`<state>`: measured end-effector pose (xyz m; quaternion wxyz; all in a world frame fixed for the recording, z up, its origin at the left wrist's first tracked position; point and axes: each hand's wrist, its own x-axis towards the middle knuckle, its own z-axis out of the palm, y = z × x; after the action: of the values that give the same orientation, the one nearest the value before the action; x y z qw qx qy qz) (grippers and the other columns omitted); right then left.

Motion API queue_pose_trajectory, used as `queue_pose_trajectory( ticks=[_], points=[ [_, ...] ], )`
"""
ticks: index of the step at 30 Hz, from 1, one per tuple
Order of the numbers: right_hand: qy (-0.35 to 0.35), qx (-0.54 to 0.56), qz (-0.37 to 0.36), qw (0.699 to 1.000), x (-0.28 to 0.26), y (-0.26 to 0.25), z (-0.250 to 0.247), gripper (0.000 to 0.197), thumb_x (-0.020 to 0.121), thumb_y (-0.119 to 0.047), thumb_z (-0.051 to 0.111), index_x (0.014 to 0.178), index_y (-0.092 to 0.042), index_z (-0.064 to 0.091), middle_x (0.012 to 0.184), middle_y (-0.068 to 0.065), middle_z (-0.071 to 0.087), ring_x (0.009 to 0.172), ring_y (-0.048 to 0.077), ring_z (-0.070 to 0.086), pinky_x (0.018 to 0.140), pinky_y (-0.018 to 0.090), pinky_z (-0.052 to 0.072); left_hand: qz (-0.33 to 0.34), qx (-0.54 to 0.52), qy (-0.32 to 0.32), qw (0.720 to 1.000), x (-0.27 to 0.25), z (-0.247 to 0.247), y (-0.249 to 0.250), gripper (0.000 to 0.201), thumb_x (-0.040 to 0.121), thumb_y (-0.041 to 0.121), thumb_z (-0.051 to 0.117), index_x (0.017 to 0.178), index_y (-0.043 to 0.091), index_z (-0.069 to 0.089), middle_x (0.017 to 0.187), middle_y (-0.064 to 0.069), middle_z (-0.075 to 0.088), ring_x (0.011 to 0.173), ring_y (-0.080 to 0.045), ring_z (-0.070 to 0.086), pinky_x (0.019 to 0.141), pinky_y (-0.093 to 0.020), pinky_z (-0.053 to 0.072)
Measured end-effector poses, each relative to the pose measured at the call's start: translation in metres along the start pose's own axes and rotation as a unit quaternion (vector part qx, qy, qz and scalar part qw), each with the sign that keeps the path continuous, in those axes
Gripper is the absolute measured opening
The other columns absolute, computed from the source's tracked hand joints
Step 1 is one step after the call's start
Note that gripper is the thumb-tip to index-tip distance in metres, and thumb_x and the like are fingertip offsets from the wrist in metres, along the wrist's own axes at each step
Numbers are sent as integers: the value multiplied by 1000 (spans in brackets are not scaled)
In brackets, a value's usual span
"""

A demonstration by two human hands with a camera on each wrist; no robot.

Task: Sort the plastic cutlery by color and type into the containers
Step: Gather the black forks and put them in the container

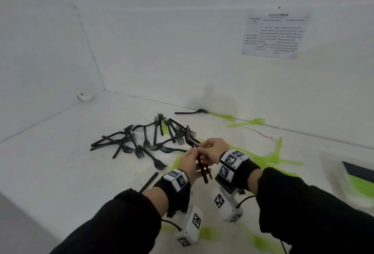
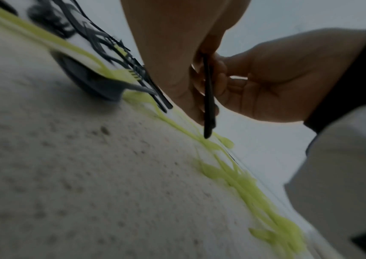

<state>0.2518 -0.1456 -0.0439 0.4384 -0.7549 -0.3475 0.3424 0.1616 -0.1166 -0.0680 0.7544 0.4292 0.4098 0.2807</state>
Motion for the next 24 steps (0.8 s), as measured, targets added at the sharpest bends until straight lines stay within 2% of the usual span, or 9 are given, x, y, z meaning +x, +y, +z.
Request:
queue_pose_trajectory(
  ticks=[4,9,11,13,15,18,20,22,24],
  points=[
    [-37,-4,16,999,11,-19,23,6,88,-11,61,85,-13,56,56,3,54,31,3,48,37,15,41,12,-5,3,1000,7,-30,15,26,104,19,29,103,8,53,73,-7,57,44,-13,61,51,-30,51],
    [-59,124,56,989,24,-35,59,17,89,-2,59,74,-8,52,56,8,52,38,9,49,39,19,44,4,14,-25,1000,12,-67,31,30,104,19,29,102,14,58,59,0,60,49,-13,63,60,-33,54],
    [-56,110,59,991,30,-41,72,16,88,-6,61,75,-10,53,57,7,54,44,12,50,43,22,45,1,11,-32,999,13,-77,36,30,104,20,28,114,15,57,53,5,60,49,-12,63,61,-34,53],
    [-44,69,47,996,32,-44,83,13,89,-12,61,77,-13,54,57,4,56,46,11,52,44,21,46,8,-4,-24,1000,14,-86,38,32,104,19,28,123,10,52,50,5,60,46,-12,62,55,-31,51],
    [-27,39,28,998,33,-45,92,9,89,-16,60,82,-14,54,57,2,56,46,10,52,43,18,46,15,-17,-14,1000,15,-92,40,31,104,18,27,119,8,52,48,5,59,43,-12,60,44,-23,48],
    [0,25,0,1000,35,-46,104,8,87,-13,60,90,-13,53,60,2,56,48,11,51,45,20,47,22,-38,-2,999,18,-99,41,30,104,18,27,97,7,54,56,-1,58,48,-16,58,41,-21,48],
    [22,-17,-26,999,38,-45,111,9,86,-14,59,94,-15,56,72,0,59,56,13,55,56,26,53,24,-44,10,999,22,-103,41,31,104,18,28,92,10,56,72,-8,58,62,-21,58,45,-25,52],
    [17,-72,-45,996,42,-44,115,14,87,-20,59,100,-16,62,81,-2,61,71,15,56,77,33,55,23,-37,13,999,26,-107,42,30,104,18,28,96,12,56,79,-11,58,68,-23,57,46,-27,53],
    [3,-105,-53,993,44,-45,116,11,88,-26,58,94,-19,65,74,-4,60,71,14,56,79,31,53,21,-39,20,999,30,-111,43,28,104,18,28,99,12,56,82,-14,58,69,-25,57,44,-27,52]
  ],
)
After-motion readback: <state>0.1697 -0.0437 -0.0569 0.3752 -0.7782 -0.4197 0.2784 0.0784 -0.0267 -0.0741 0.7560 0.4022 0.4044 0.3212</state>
